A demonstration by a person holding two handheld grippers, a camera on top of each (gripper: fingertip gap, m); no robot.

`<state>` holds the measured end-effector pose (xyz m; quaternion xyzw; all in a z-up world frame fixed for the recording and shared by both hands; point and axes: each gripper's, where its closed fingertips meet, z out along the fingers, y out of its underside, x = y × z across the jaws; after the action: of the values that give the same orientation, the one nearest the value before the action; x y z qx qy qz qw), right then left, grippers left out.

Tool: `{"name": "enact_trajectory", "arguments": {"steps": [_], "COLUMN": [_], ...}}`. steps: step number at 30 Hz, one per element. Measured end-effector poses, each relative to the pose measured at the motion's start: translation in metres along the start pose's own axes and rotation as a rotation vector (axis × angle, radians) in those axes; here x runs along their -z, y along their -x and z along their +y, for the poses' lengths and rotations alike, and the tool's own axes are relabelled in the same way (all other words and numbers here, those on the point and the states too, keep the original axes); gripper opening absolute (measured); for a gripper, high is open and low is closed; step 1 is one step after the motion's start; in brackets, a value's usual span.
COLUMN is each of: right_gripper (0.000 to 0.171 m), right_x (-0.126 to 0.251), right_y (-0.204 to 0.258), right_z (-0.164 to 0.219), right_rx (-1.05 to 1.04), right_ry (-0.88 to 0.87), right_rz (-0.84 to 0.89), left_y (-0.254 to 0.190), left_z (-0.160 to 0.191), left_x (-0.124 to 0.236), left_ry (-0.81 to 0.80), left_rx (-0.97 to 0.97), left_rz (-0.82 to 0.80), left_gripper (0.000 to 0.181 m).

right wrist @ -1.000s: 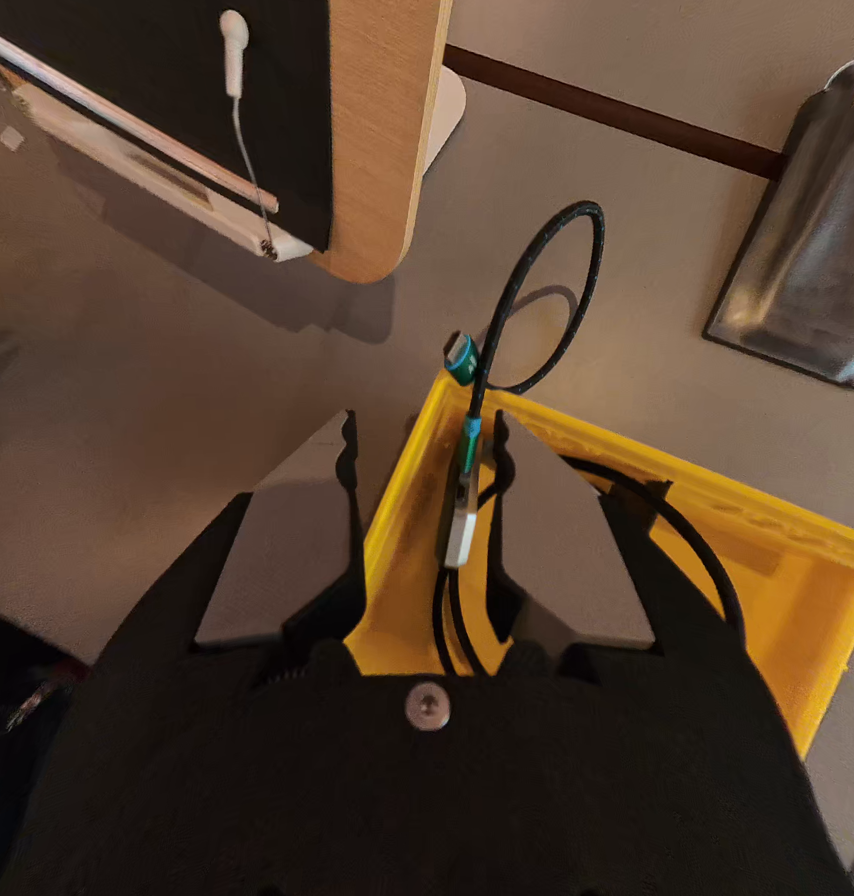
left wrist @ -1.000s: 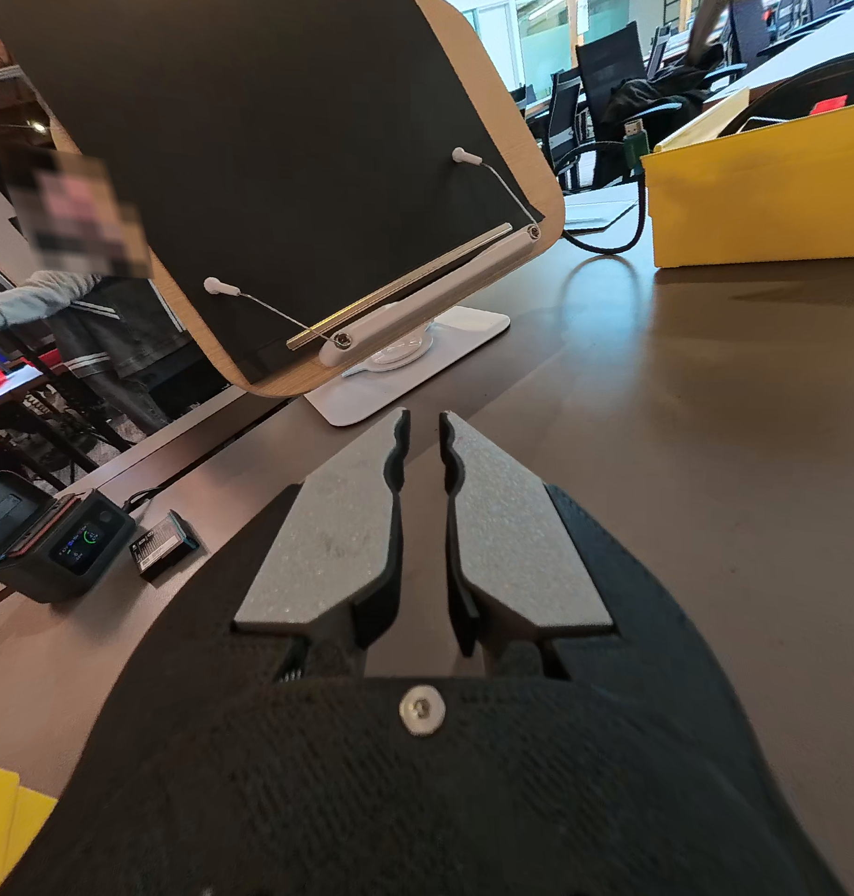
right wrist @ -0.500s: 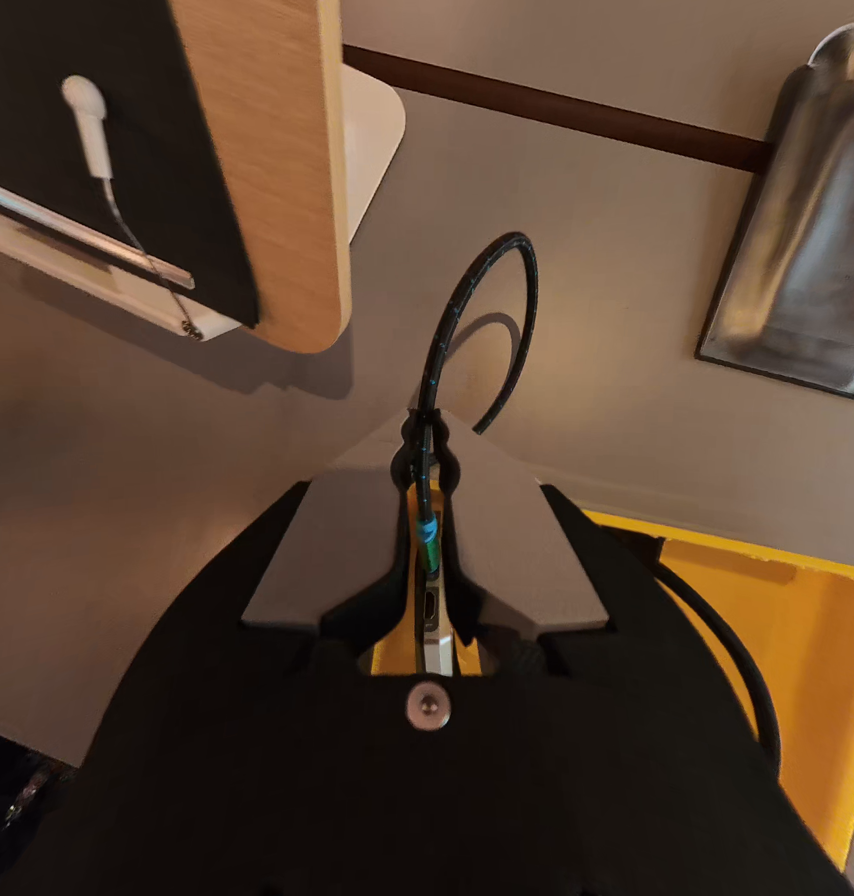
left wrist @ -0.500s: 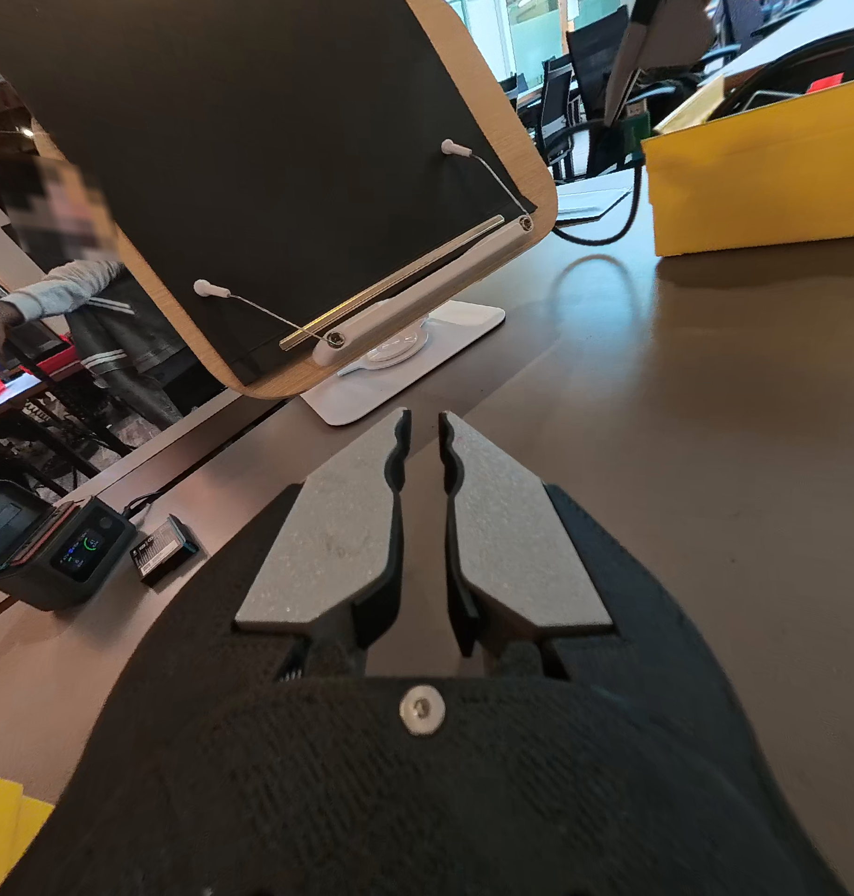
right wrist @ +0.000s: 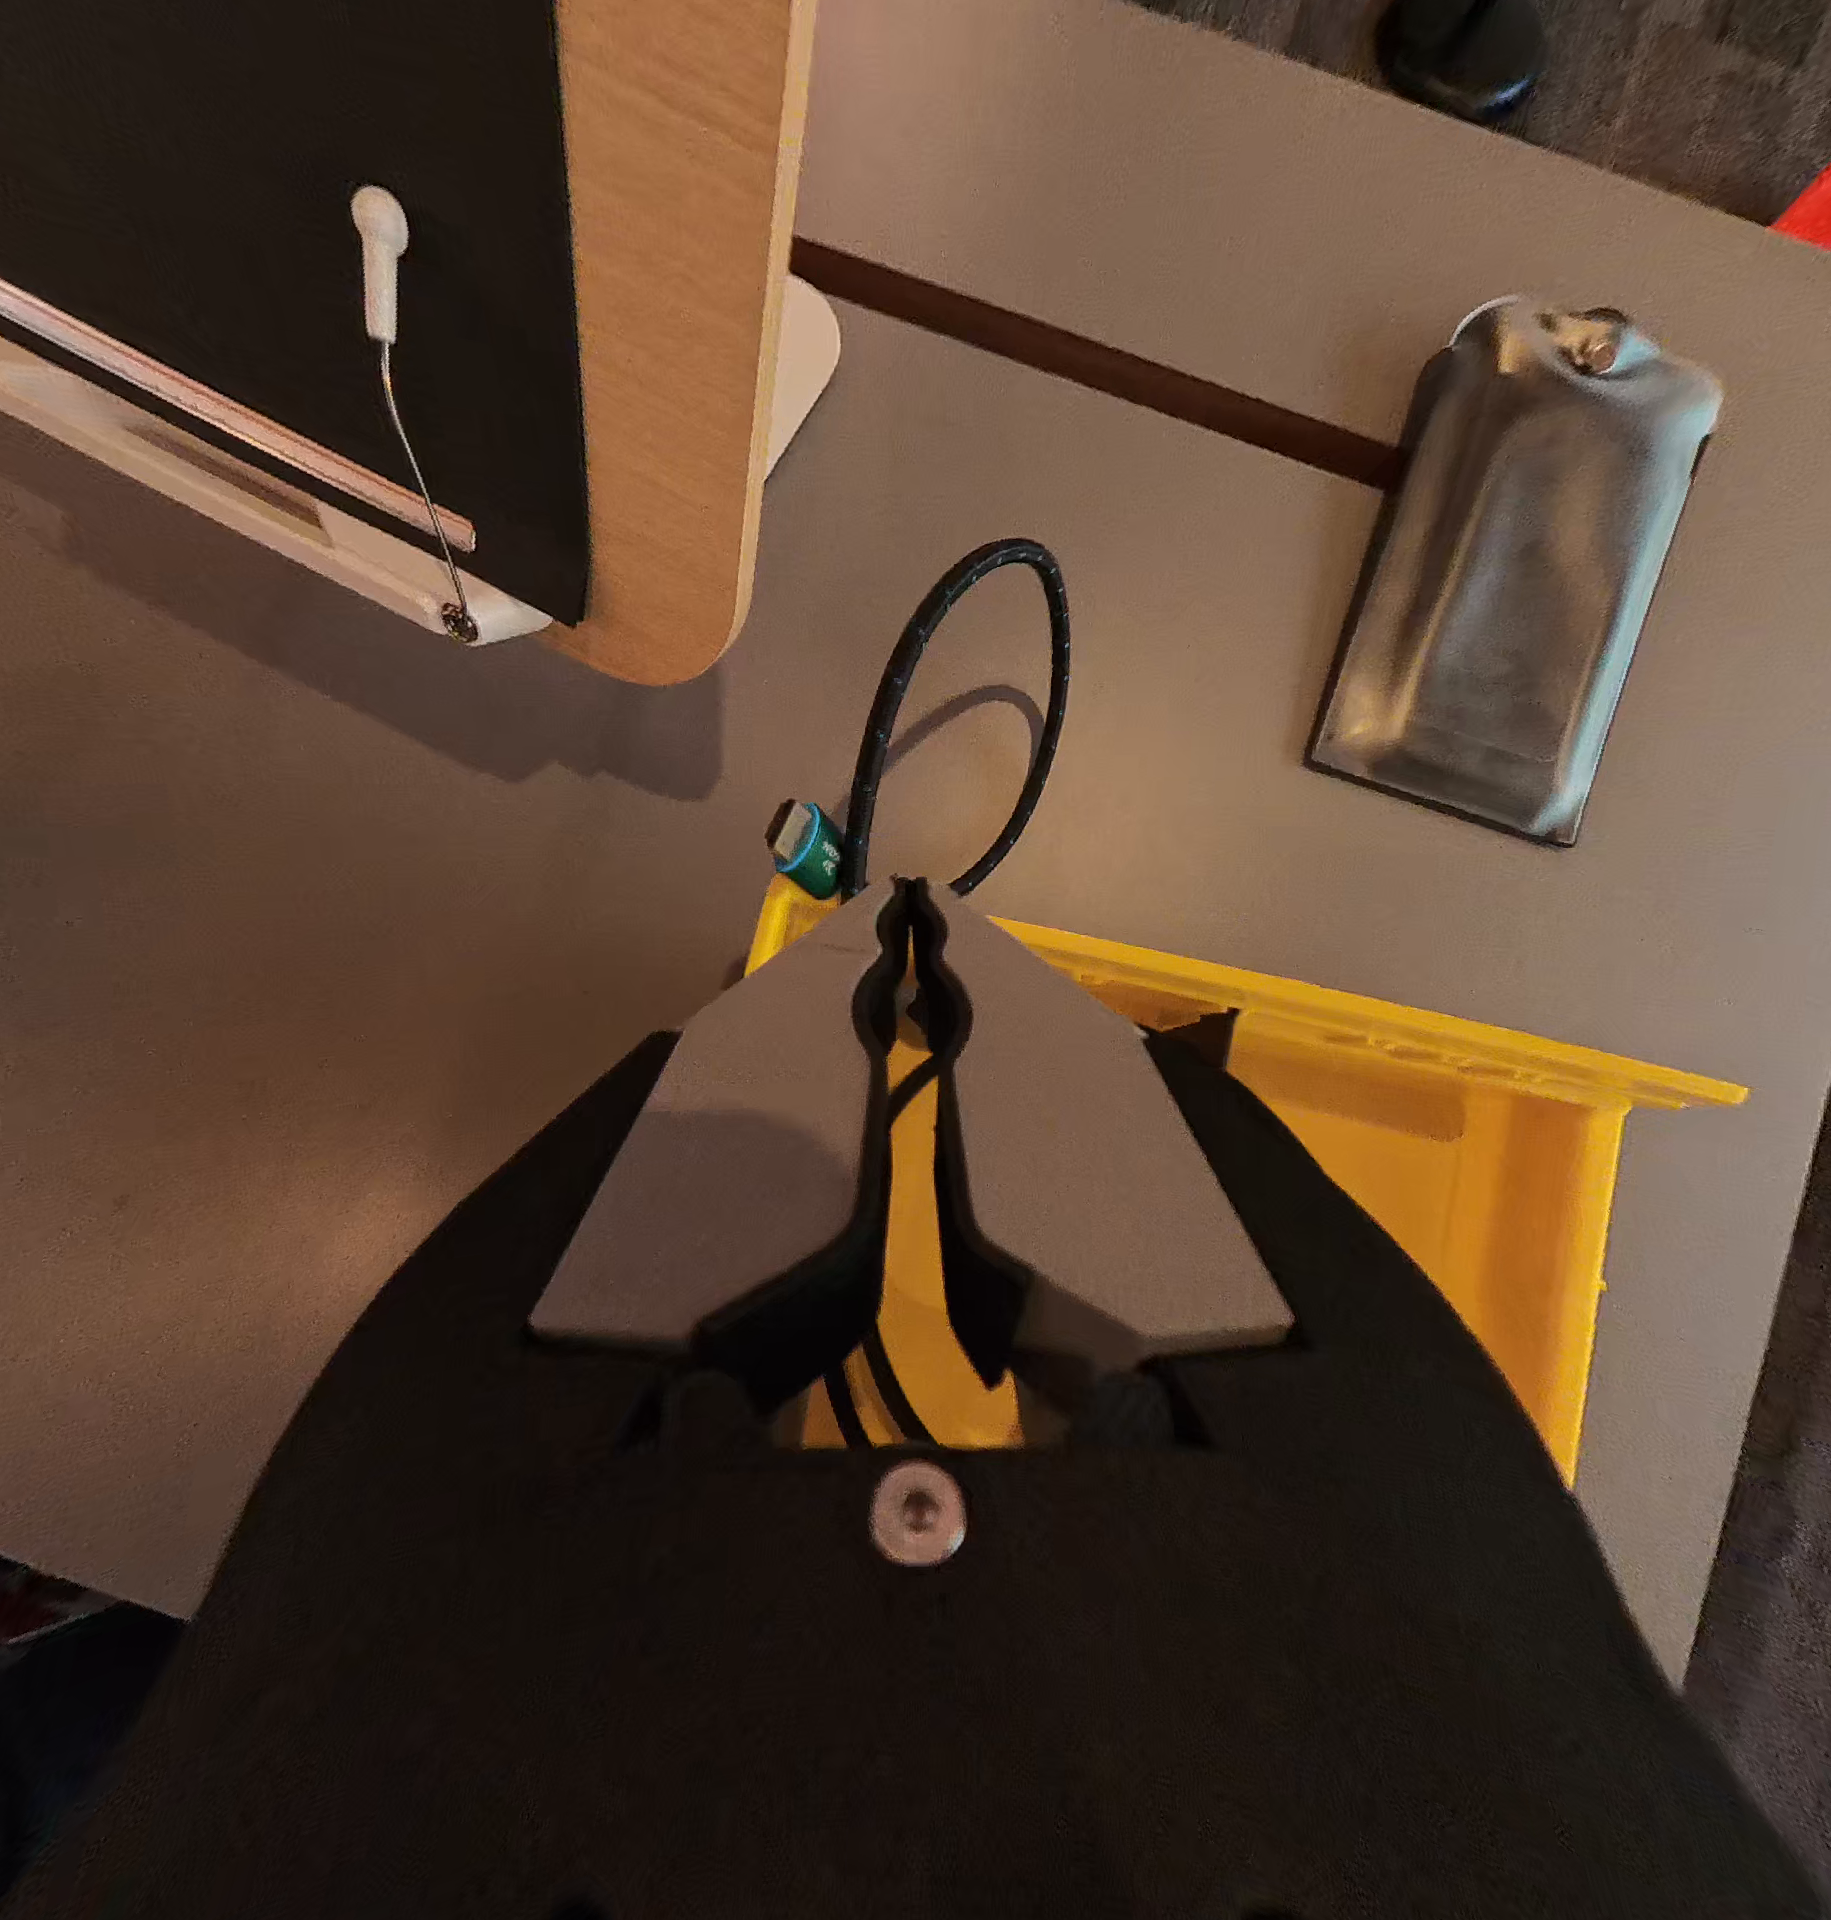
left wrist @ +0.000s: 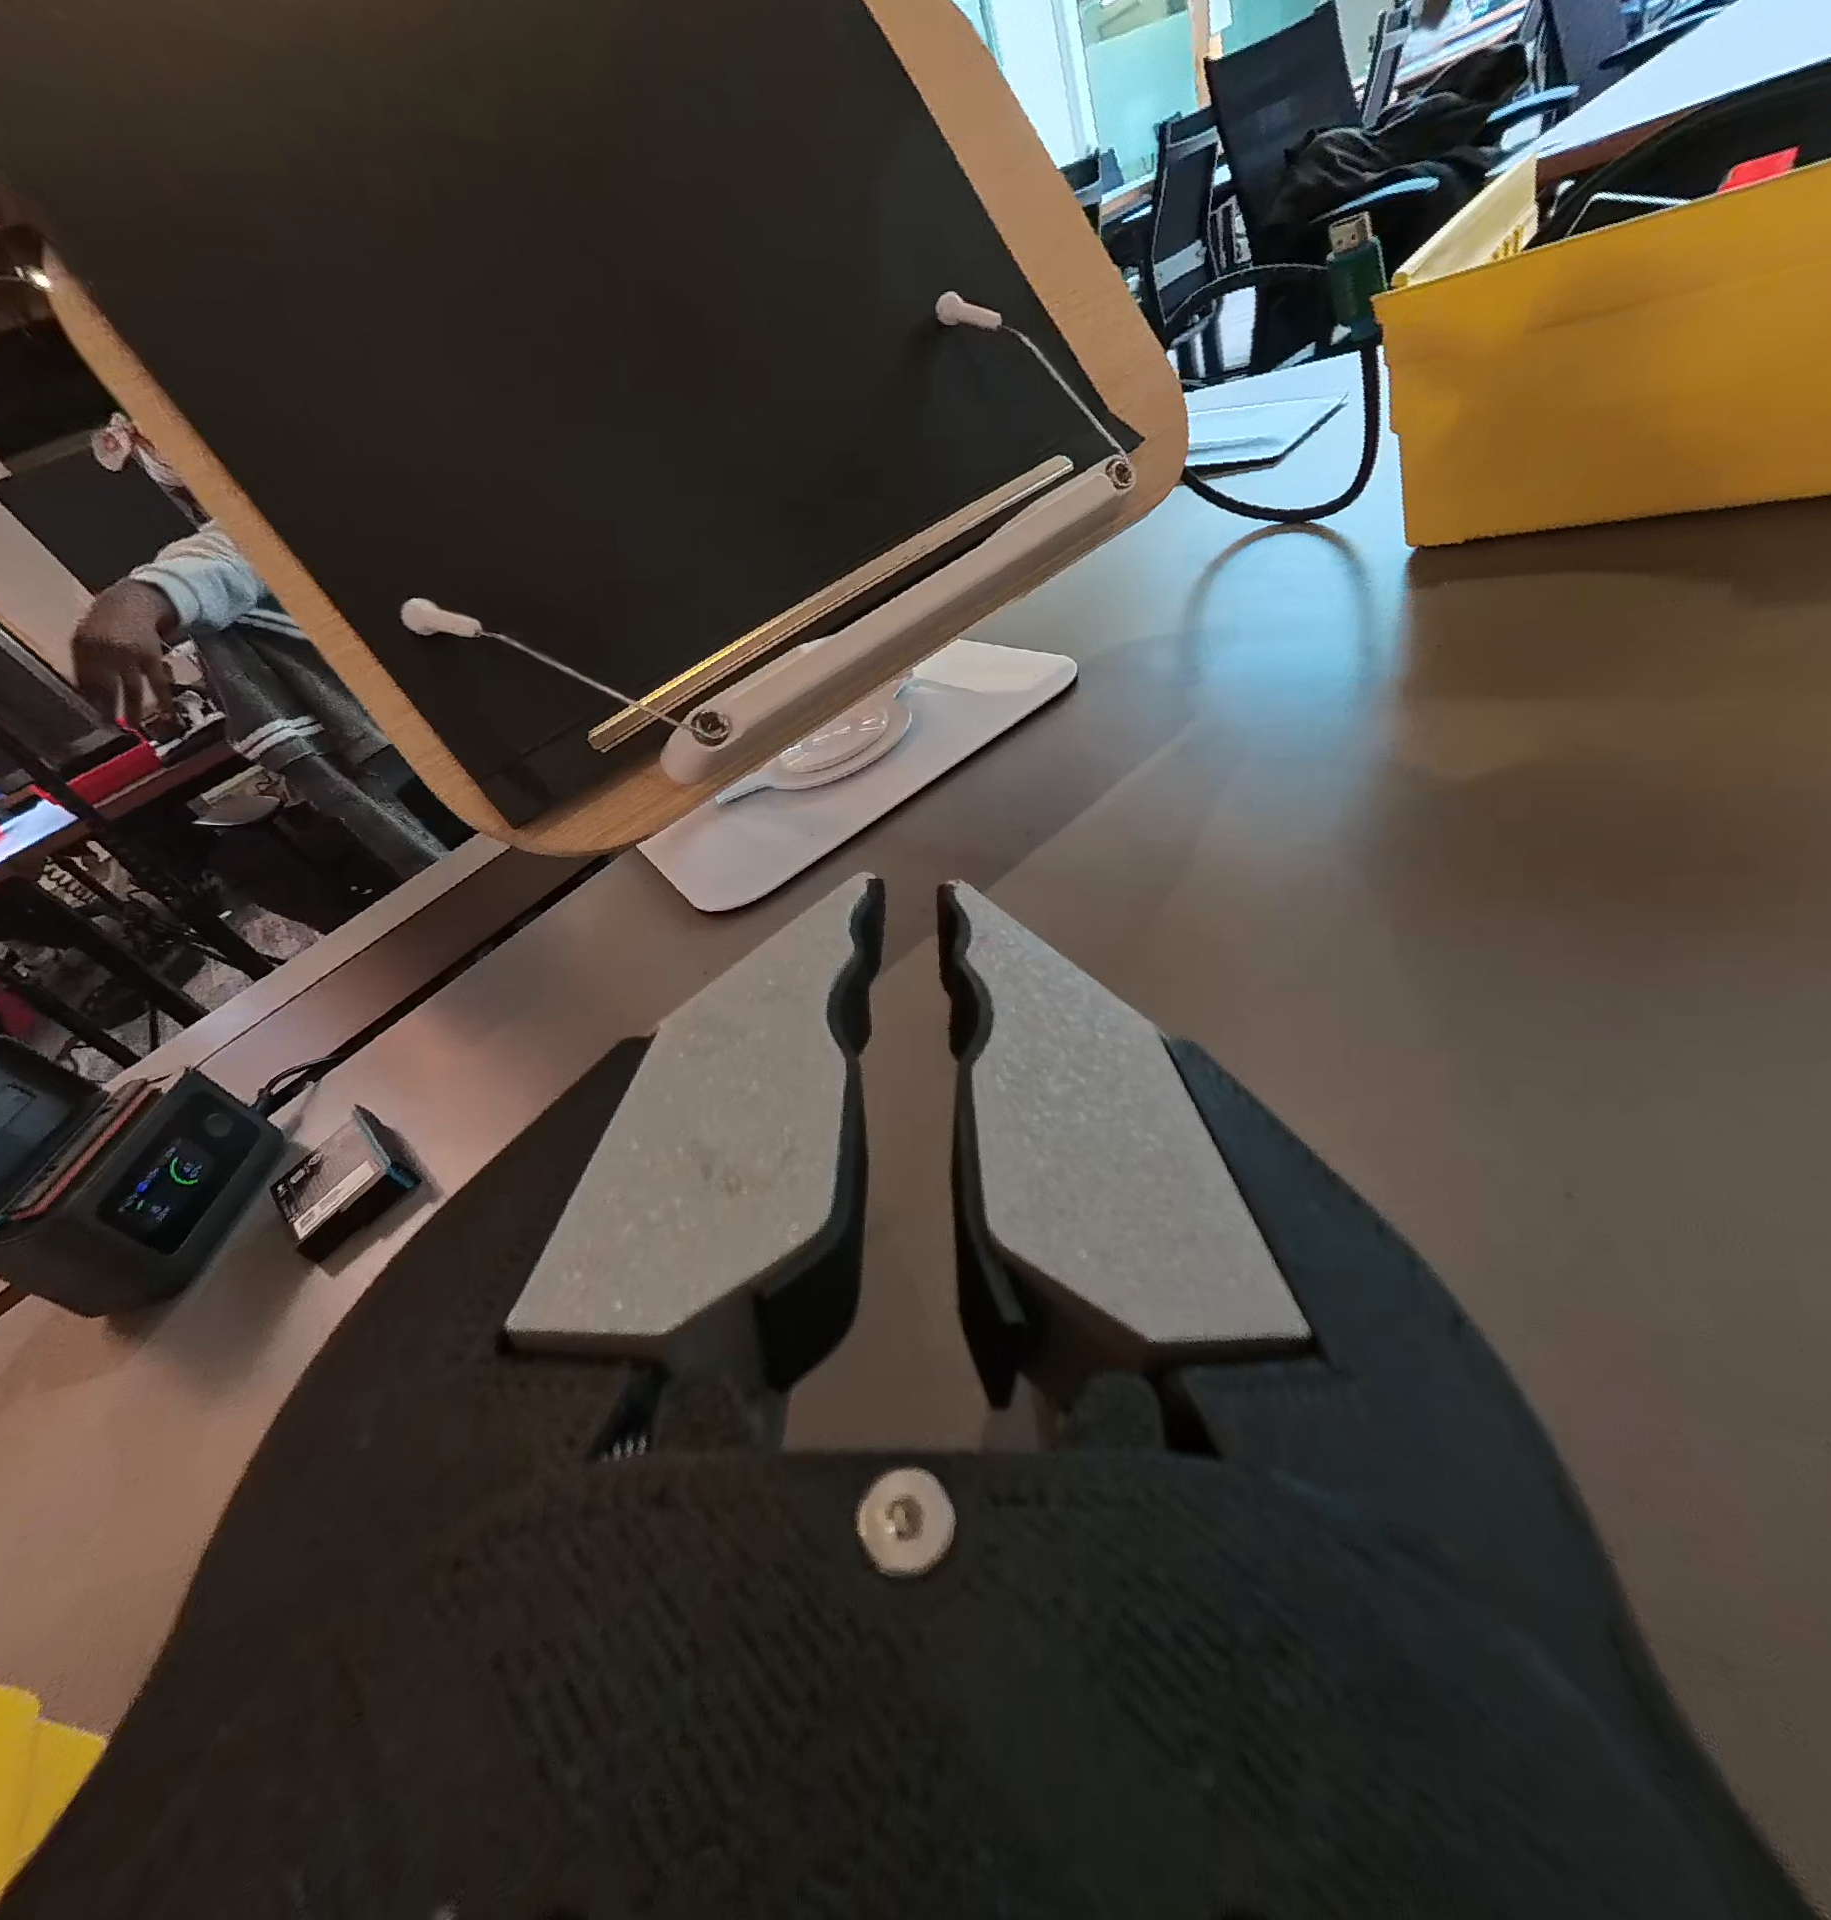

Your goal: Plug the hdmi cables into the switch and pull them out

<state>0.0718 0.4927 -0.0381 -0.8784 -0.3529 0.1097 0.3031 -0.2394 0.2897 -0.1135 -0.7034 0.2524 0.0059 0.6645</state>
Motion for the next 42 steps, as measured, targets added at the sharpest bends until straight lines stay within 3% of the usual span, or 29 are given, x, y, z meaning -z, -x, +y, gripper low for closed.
{"name": "enact_trajectory", "arguments": {"steps": [5, 6, 10, 13, 18, 24, 31, 38, 40, 42], "right_gripper": [0.000, 0.013, 0.020, 0.022, 0.033, 0.039, 0.052, 0.052, 0.035, 0.044], "right_x": [-0.020, -0.027, -0.042, -0.030, 0.023, 0.066, 0.073, 0.048, 0.035, 0.028], "right_y": [0.005, 0.006, 0.022, 0.036, 0.091, 0.113, 0.053, 0.001, -0.009, -0.008], "right_z": [-0.004, -0.005, -0.004, -0.005, -0.009, 0.070, 0.181, 0.219, 0.225, 0.220], "right_rx": [-0.113, -0.130, -0.128, -0.093, -0.052, 0.258, 0.532, 0.592, 0.610, 0.636], "right_ry": [-0.015, -0.014, -0.007, -0.068, -0.280, -0.175, 0.099, 0.256, 0.316, 0.316], "right_rz": [-0.081, -0.090, -0.146, -0.172, -0.351, -0.306, -0.181, -0.083, -0.041, -0.023], "left_y": [-0.001, -0.001, 0.003, 0.004, 0.017, 0.012, 0.009, 0.006, 0.007, 0.008], "left_z": [0.000, 0.001, 0.002, 0.002, 0.009, 0.010, 0.009, 0.008, 0.008, 0.008], "left_x": [0.000, 0.001, 0.001, 0.001, 0.000, 0.000, 0.000, 0.001, 0.001, 0.001], "left_ry": [0.003, 0.006, 0.007, 0.010, 0.050, 0.069, 0.066, 0.056, 0.056, 0.056], "left_rx": [-0.018, -0.017, -0.004, 0.003, 0.015, -0.011, 0.024, 0.011, 0.014, 0.021], "left_rz": [-0.003, -0.006, -0.011, -0.013, -0.089, -0.082, -0.050, -0.039, -0.045, -0.048], "left_gripper": [0.007, 0.007, 0.007, 0.007, 0.019, 0.018, 0.018, 0.018, 0.018, 0.018]}}
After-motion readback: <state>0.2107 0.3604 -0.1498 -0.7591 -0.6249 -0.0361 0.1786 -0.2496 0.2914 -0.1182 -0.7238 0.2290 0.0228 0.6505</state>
